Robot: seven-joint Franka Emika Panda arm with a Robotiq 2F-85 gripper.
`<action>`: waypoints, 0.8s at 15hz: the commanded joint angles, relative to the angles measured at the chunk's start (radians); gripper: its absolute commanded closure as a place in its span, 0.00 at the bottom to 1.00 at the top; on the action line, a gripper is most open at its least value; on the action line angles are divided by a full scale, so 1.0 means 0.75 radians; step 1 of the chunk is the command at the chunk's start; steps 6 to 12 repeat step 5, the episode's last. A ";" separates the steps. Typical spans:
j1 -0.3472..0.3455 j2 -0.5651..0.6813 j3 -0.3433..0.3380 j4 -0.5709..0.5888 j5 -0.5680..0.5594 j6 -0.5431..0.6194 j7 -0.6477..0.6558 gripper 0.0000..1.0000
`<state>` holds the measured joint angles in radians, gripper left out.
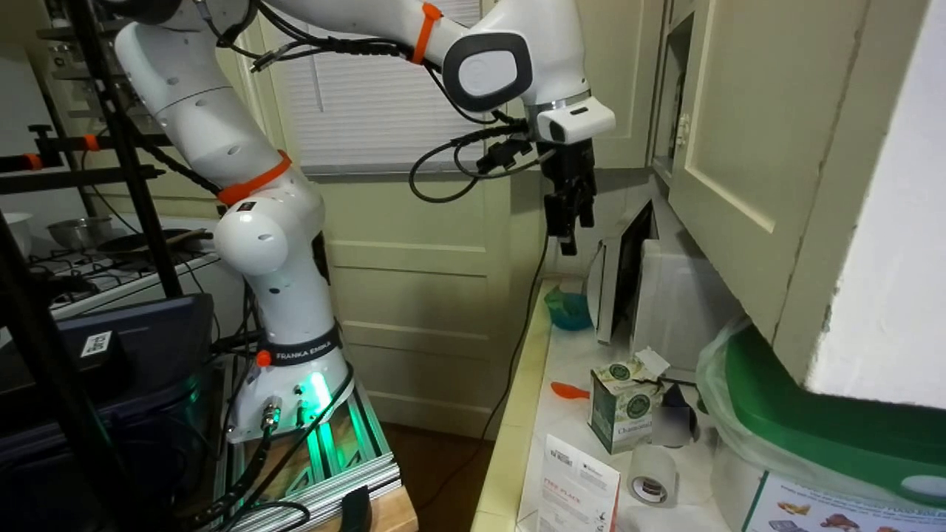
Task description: Get the white box from the cabinet and place it on the counter.
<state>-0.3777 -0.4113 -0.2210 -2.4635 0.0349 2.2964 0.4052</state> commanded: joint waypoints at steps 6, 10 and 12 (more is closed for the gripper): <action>0.035 0.003 0.055 0.059 -0.053 -0.023 -0.077 0.00; 0.035 0.003 0.055 0.059 -0.053 -0.023 -0.077 0.00; 0.035 0.003 0.055 0.059 -0.053 -0.023 -0.077 0.00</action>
